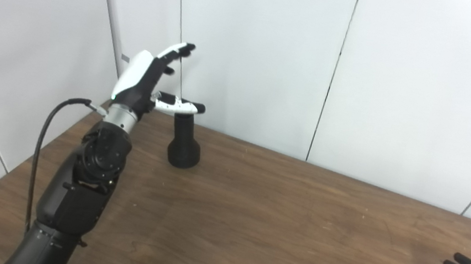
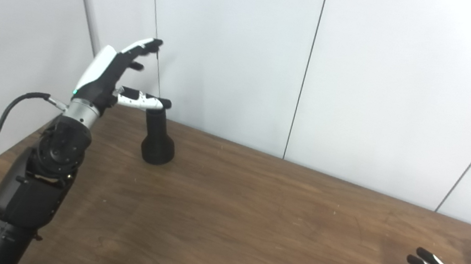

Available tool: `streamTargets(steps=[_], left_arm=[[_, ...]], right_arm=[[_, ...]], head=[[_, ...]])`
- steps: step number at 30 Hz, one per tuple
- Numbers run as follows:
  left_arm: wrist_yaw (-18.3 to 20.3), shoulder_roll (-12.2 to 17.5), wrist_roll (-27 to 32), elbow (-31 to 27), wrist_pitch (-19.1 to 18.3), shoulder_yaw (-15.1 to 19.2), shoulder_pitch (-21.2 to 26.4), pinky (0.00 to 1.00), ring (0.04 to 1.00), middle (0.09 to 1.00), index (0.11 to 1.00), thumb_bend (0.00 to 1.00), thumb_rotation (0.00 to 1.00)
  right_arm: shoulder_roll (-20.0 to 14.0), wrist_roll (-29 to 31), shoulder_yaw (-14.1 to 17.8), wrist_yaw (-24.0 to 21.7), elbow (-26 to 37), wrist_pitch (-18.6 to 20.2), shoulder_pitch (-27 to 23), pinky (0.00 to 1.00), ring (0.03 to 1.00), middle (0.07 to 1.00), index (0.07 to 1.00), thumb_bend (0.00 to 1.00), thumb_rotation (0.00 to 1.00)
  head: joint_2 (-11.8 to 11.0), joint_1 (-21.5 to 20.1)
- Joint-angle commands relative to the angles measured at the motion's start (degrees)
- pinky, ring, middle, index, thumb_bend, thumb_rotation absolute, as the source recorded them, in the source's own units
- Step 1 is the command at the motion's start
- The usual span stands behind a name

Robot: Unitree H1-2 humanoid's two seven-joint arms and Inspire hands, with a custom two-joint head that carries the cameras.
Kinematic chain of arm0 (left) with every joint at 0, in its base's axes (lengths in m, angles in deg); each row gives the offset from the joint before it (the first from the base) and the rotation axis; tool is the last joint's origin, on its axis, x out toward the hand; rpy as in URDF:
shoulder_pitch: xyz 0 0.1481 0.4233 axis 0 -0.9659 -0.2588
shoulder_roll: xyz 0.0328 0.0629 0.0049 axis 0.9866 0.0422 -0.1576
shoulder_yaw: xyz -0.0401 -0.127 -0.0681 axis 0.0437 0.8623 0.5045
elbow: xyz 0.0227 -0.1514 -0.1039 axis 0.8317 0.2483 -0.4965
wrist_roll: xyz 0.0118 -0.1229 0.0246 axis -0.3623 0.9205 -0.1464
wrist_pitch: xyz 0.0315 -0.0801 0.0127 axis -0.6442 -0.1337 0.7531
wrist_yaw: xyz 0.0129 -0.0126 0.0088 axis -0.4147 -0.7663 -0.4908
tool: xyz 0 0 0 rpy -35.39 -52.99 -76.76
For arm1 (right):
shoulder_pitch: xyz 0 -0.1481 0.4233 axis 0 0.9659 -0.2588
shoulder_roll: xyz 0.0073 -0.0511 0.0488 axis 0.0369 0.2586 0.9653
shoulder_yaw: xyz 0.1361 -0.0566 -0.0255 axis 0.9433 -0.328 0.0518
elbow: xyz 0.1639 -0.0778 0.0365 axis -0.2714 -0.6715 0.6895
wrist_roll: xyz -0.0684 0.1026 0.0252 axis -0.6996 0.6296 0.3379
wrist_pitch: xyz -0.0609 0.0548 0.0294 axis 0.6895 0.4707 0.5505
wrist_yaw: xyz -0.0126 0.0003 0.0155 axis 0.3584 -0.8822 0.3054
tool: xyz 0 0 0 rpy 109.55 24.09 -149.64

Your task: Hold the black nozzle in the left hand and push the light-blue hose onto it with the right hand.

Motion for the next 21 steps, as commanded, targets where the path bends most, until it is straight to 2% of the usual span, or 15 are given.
streamTargets(steps=[1,3,9,12,16,21], left_arm=[[-1.6,2.4,-1.6,0.1,-1.2,0.6,3.0,0.93,0.945,0.899,0.841,0.80,0.17],[-1.2,2.8,-2.6,0.6,-2.9,0.1,3.0,0.99,0.986,0.917,0.857,0.84,0.21],[1.3,4.4,-5.4,1.1,-9.6,-2.0,2.6,1.00,1.000,0.934,0.900,0.95,0.27],[3.6,5.0,-6.7,2.0,-12.6,-3.2,2.4,1.00,1.000,0.967,0.968,0.99,0.32],[6.4,4.3,-8.4,2.6,-13.0,-2.8,2.2,1.00,1.000,0.987,0.999,1.00,0.36],[8.4,3.1,-9.0,3.5,-13.0,-2.2,1.9,1.00,1.000,0.990,0.994,1.00,0.34]], right_arm=[[-0.9,0.5,0.7,0.1,2.3,-1.4,-1.6,0.54,0.681,0.787,0.812,0.69,0.04],[-0.9,0.6,0.8,0.0,2.4,-1.3,-1.5,0.54,0.682,0.787,0.811,0.69,0.04],[-0.9,0.5,0.9,0.1,2.8,-1.2,-1.4,0.53,0.680,0.784,0.808,0.70,0.04],[-0.9,0.2,0.9,0.2,2.9,-1.2,-1.3,0.53,0.679,0.782,0.807,0.70,0.04],[-1.1,0.2,1.0,0.2,2.9,-1.2,-1.3,0.54,0.680,0.782,0.807,0.70,0.04],[-1.2,-0.2,1.0,0.3,3.1,-1.3,-1.1,0.54,0.683,0.783,0.807,0.70,0.04]], head=[[0.1,-0.2],[0.3,-0.2],[0.5,-0.2],[0.6,-0.2],[0.9,-0.3],[1.2,-0.4]])
